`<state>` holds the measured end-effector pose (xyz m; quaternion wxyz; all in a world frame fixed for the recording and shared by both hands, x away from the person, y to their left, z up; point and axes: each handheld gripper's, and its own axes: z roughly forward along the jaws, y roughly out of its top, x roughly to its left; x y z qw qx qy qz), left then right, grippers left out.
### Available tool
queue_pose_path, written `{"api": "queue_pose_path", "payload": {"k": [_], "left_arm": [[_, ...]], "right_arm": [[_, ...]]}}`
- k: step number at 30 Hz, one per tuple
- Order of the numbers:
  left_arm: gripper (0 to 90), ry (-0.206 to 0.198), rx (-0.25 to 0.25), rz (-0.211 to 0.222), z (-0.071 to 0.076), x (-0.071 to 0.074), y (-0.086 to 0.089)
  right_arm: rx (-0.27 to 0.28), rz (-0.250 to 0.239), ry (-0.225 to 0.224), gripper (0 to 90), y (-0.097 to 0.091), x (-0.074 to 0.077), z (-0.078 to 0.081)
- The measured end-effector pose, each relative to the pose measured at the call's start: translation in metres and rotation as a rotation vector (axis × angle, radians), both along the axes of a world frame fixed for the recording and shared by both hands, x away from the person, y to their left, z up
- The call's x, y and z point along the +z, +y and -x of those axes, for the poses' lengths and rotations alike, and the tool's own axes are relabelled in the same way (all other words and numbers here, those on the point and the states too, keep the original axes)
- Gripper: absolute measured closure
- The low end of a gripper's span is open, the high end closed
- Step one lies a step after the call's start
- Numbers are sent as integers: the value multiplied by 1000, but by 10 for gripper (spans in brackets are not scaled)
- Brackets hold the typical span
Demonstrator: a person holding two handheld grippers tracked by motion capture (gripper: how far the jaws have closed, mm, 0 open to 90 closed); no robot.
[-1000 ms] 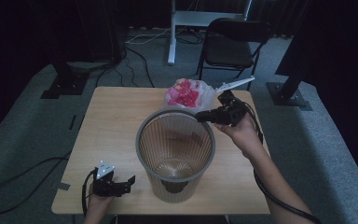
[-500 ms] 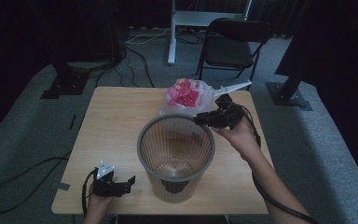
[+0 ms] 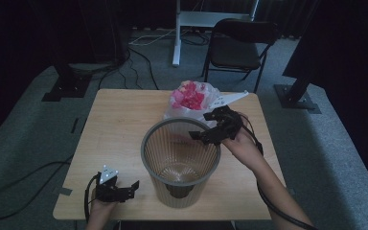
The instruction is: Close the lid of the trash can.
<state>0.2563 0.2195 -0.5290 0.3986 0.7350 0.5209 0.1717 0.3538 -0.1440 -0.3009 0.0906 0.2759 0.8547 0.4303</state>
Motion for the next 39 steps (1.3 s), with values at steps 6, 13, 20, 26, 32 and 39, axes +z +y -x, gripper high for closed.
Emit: {"api": "queue_pose_path", "payload": {"k": [6, 13, 20, 26, 32, 39], "left_arm": [[0, -1, 1, 1, 0, 0, 1], [0, 4, 5, -3, 0, 0, 1], [0, 8, 16, -21, 1, 5, 8], [0, 11, 33, -52, 5, 7, 20], [0, 34, 50, -66, 8, 6, 28], [0, 43, 59, -59, 12, 6, 37]], "right_arm": [[-148, -122, -60, 124, -2, -4, 4], [-198, -105, -100, 124, 0, -12, 9], [-237, -136, -111, 124, -13, -13, 12], [-275, -155, -115, 124, -25, -16, 14], [-308, -167, -128, 125, -30, -16, 15], [-368, -196, -151, 125, -40, -18, 21]]}}
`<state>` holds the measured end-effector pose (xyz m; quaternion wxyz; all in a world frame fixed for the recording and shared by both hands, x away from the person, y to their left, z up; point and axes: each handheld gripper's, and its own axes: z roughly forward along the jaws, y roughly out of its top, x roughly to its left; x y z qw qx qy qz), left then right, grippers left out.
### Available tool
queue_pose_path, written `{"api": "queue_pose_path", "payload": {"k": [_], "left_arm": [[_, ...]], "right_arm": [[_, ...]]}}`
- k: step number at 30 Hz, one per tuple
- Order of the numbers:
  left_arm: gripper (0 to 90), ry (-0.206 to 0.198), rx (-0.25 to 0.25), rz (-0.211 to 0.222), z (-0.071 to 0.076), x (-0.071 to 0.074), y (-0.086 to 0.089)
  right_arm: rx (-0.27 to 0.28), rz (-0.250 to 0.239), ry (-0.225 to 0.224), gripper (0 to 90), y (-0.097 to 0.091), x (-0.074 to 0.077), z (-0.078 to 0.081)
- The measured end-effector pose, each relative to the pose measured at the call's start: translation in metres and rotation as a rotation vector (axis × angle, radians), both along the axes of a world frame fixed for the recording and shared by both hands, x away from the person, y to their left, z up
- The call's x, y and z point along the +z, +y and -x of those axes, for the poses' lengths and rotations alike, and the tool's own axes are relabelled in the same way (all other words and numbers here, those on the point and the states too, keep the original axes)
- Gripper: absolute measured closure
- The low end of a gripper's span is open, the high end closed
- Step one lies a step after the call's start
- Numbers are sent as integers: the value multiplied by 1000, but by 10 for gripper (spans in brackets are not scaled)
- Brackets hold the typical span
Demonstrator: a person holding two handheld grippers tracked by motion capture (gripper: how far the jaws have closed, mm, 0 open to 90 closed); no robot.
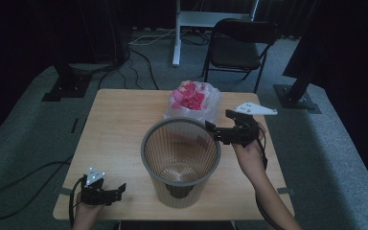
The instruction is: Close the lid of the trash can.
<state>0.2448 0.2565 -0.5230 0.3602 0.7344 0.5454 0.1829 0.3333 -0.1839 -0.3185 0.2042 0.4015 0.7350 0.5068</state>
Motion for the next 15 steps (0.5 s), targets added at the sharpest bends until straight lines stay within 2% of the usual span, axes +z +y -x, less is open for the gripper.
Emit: {"api": "queue_pose_path", "payload": {"k": [7, 15], "left_arm": [[0, 15, 17, -1, 0, -3, 7], [0, 12, 31, -2, -1, -3, 9]], "right_arm": [[-67, -16, -11, 125, -18, -5, 4], [-125, -37, -15, 125, -41, -13, 12]]}}
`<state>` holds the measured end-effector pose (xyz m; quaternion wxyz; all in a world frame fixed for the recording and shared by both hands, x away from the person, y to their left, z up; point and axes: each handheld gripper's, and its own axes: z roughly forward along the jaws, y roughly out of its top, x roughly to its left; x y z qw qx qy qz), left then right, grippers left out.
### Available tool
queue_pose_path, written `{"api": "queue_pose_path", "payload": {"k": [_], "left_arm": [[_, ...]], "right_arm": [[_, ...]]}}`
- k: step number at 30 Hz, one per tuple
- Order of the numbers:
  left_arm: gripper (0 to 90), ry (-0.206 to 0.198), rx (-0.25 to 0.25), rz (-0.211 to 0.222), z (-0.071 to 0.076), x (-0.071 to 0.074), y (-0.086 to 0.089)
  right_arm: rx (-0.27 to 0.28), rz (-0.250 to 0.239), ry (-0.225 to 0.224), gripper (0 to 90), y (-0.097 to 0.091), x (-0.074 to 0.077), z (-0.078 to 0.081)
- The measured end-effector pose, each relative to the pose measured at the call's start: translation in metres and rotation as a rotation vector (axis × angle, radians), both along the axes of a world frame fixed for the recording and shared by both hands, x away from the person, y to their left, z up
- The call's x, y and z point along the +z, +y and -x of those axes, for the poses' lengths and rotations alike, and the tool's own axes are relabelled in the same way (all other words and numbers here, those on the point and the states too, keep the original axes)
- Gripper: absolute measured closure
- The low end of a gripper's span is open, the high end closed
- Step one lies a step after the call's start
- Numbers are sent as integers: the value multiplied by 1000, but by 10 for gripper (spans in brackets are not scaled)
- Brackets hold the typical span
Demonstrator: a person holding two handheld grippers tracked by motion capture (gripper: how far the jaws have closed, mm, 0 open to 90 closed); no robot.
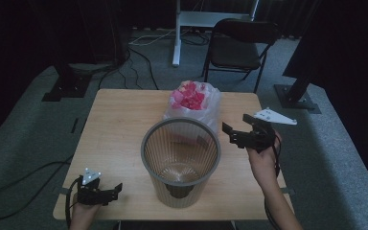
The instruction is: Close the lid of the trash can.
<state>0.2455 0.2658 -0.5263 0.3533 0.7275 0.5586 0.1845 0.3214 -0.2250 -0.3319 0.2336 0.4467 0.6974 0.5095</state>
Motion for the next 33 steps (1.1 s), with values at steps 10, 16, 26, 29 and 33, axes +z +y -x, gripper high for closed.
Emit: {"api": "queue_pose_path", "payload": {"k": [10, 16, 26, 29, 33], "left_arm": [[0, 1, -1, -5, 0, -1, -1], [0, 4, 2, 1, 0, -1, 0], [0, 6, 1, 1, 0, -1, 0], [0, 7, -3, -4, 0, -1, 0], [0, 7, -4, -3, 0, -1, 0]], "right_arm": [[-68, -17, -4, 125, -26, -15, 13], [-92, -15, 1, 125, -35, -25, 19], [-133, -15, -1, 125, -48, -46, 28], [-150, -17, 8, 125, -53, -53, 31], [-169, -22, 27, 125, -60, -64, 33]]}}
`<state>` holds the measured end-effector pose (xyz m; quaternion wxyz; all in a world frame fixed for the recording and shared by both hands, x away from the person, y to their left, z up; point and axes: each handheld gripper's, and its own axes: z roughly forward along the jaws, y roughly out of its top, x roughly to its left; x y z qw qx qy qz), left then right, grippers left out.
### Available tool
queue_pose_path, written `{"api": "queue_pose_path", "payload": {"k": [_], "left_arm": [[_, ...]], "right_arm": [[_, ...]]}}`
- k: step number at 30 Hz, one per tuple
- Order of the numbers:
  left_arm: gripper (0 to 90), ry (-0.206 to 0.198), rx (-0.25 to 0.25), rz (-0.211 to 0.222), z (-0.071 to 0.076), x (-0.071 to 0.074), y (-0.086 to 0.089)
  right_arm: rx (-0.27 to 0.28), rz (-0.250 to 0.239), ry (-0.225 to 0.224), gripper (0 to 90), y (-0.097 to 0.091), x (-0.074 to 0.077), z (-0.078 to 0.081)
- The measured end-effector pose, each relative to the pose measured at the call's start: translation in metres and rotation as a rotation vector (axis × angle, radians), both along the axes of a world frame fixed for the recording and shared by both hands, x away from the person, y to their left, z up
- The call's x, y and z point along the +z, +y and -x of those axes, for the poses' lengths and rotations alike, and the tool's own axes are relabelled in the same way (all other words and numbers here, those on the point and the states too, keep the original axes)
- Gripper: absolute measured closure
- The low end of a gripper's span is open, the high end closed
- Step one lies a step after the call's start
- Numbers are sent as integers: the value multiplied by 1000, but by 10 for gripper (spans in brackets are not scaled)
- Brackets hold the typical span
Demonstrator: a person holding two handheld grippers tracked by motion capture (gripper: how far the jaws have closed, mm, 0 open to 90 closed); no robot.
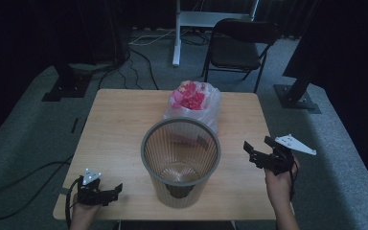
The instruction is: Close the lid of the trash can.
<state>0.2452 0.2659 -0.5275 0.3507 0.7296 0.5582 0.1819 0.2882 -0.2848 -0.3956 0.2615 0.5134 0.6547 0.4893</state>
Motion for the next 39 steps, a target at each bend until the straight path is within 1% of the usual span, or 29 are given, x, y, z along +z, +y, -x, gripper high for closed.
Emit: {"api": "queue_pose_path", "payload": {"k": [5, 12, 18, 22, 23, 28, 30, 31, 33, 34, 35, 37, 39], "left_arm": [[0, -4, 3, -3, 0, 0, 0], [0, 1, 7, 2, 0, 0, 0], [0, 2, 4, 2, 0, 0, 0], [0, -1, 5, 8, 0, 0, 0], [0, -2, 4, 3, 1, 1, 0], [0, -2, 6, 7, 1, 1, 0], [0, 0, 8, 8, 0, 1, 0], [0, 0, 6, 8, 0, 1, 0], [0, 2, 5, 5, 0, 1, 0], [0, 2, 3, 4, 0, 0, 0], [0, 3, 3, 2, 0, 0, 0], [0, 1, 7, 10, 1, 1, 0], [0, -1, 6, 9, 1, 1, 0]], "right_arm": [[-25, -12, 14, 125, -9, -12, 4], [-63, 10, 34, 125, -17, -30, 8], [-83, 38, 72, 125, -23, -51, 12], [-93, 34, 97, 124, -29, -65, 14], [-99, 30, 101, 124, -31, -68, 15], [-107, 53, 105, 124, -37, -85, 16], [-119, 63, 106, 124, -39, -92, 17], [-114, 62, 115, 124, -40, -96, 17], [-122, 77, 123, 124, -42, -101, 18], [-122, 80, 140, 124, -42, -104, 18], [-129, 87, 145, 124, -43, -107, 19], [-137, 91, 156, 124, -46, -112, 21], [-142, 95, 151, 124, -49, -116, 23]]}}
